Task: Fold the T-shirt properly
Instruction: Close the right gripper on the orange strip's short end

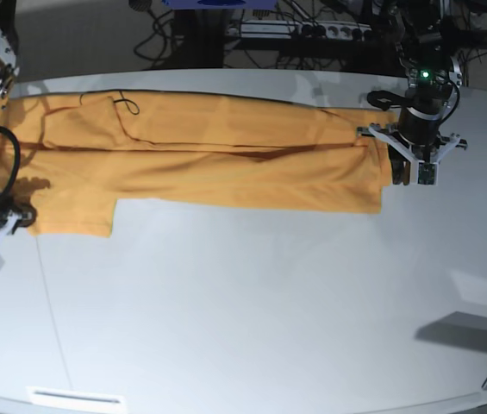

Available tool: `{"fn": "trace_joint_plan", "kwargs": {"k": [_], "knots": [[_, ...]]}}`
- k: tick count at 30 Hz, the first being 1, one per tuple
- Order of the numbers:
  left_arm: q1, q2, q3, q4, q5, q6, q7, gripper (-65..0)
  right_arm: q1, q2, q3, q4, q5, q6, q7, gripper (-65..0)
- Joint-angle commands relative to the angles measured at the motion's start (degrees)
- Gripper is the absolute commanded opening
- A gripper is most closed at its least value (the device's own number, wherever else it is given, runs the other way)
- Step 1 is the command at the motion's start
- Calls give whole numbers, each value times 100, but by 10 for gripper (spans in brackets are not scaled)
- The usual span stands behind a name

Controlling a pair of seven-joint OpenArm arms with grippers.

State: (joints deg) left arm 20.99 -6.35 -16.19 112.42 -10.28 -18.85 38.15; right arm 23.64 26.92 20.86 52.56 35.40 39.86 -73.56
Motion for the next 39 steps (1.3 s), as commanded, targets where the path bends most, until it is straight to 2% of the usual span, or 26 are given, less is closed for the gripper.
{"fn": "trace_joint_plan", "kwargs": {"k": [1,6,13,21,26,32,39], "knots": [[-11,-55,-12,85,-5,26,-136,-574,76,143,63,323,78,14,-51,-644],[-47,-55,-3,85,-5,26,-136,-574,-206,91,397,1166,78,14,-279,-644],[-55,-55,5,50,-5,26,-136,-574,-540,82,415,1263,157,14,-288,-644],[-64,-64,5,-222,-5,17,-136,-574,-1287,82,397,2344,1106,14,-288,-644],[-73,-64,5,-240,-5,8,-136,-574,-1683,126,397,2828,2214,14,-288,-644],[-135,-161,14,-310,-5,8,-136,-574,-2052,143,424,3215,3190,14,-270,-644],[-126,-363,14,-398,-5,8,-136,-574,-2421,143,432,3479,3603,-386,-253,-644]]}}
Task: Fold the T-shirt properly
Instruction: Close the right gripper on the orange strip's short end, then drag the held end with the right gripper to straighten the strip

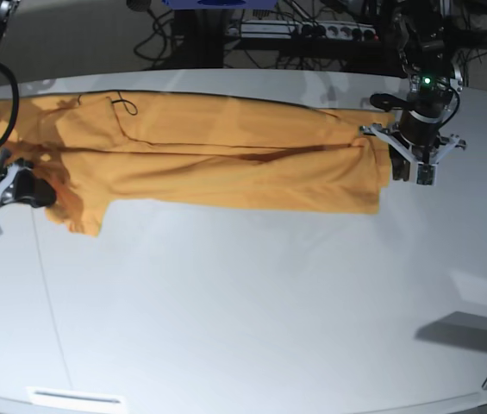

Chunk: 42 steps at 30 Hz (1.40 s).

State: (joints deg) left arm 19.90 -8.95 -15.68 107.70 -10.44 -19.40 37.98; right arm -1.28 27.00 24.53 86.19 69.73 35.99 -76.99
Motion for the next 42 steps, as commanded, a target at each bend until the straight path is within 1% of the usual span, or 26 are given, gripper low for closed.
{"fn": "trace_joint_plan", "kwargs": {"k": [1,3,6,12,22,31,36,42], "knots": [[-8,-120,-36,74,11,63,-119,-574,18,135,65,132,205,-60,90,-644],[-8,-129,-36,74,11,63,-119,-574,-88,135,136,132,213,-148,90,-644],[-8,-208,-36,74,11,63,-119,-574,-228,108,408,132,205,-166,90,-646],[-25,-217,-36,74,11,63,-127,-574,-536,196,733,299,205,-157,73,-646],[-34,-217,-36,74,11,54,-127,-574,-896,170,751,475,205,-157,82,-646],[-34,-393,-36,-225,11,54,-145,-574,-1230,179,751,493,205,-157,73,-646],[-43,-410,-36,-278,11,54,-154,-574,-1397,170,751,836,205,-157,73,-646],[-148,-410,-36,-286,11,54,-154,-574,-1556,187,751,853,205,-157,64,-646]]}}
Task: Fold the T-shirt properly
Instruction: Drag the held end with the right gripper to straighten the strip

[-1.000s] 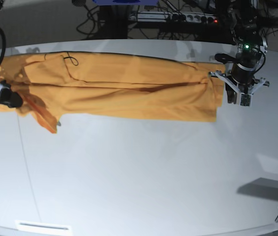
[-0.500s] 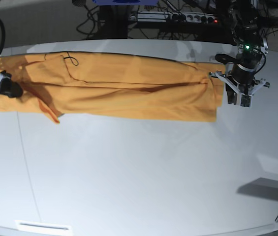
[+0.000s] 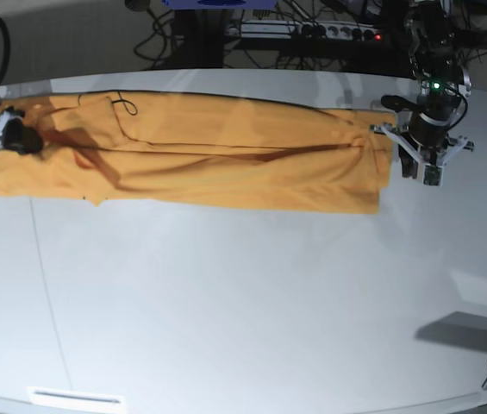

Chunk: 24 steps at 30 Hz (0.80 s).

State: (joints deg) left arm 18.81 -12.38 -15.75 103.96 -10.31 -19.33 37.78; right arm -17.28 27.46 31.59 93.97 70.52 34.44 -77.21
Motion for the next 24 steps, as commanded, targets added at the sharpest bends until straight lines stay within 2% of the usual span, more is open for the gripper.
{"fn": "trace_joint_plan", "kwargs": {"k": [1,20,24], "knots": [[-48,-67,-30,87,-2,48,-134,-574,-26,159,45,75,126,-2,86,-646],[-145,-67,-30,87,-2,48,-134,-574,-360,177,-17,40,73,-28,86,-644],[-136,-67,-30,87,-2,48,-134,-574,-492,309,-17,40,64,-28,95,-641]]}}
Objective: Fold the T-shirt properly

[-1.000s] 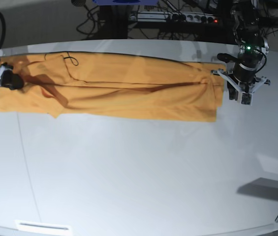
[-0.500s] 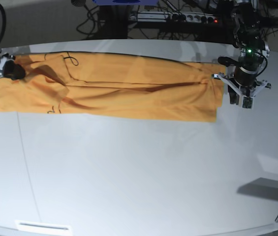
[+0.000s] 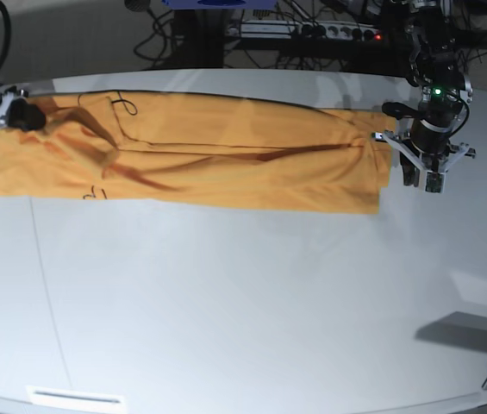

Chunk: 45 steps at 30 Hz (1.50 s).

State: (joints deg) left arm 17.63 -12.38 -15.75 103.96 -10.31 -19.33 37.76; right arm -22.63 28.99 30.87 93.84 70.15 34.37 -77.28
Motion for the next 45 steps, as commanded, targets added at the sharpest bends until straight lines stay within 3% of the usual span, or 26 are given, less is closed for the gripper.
{"fn": "trace_joint_plan", "kwargs": {"k": [1,4,10,12,20,24,30,34,39,42,45], "knots": [[-18,-67,-30,87,-2,48,-132,-574,26,173,82,53,101,-22,101,-640],[-18,-67,-30,87,-2,48,-123,-574,-44,182,117,79,110,-22,110,-606],[-9,-67,-30,96,-2,48,-123,-574,-44,156,117,88,110,-22,119,-393],[9,-67,-30,96,-2,48,-123,-574,-44,147,117,88,110,-22,119,-364],[9,-67,-30,87,-2,48,-123,-574,-194,200,117,88,119,-30,110,-358],[-18,-67,-30,87,-2,48,-123,-574,-335,490,126,97,110,-30,119,-358],[-44,-67,-30,87,-2,48,-123,-574,-607,569,724,97,101,-39,119,-354],[-44,-67,-30,87,-2,48,-123,-574,-625,569,1005,317,-145,-452,119,-280],[-44,-41,-30,166,-2,48,-123,-574,-458,534,1093,1117,-241,-470,128,-273],[-9,-23,85,316,-46,48,-123,-574,-273,525,1067,1389,-241,-470,128,-299],[17,-41,392,500,-20,48,-123,-578,-106,428,1040,1398,-250,-470,128,-393]]}}
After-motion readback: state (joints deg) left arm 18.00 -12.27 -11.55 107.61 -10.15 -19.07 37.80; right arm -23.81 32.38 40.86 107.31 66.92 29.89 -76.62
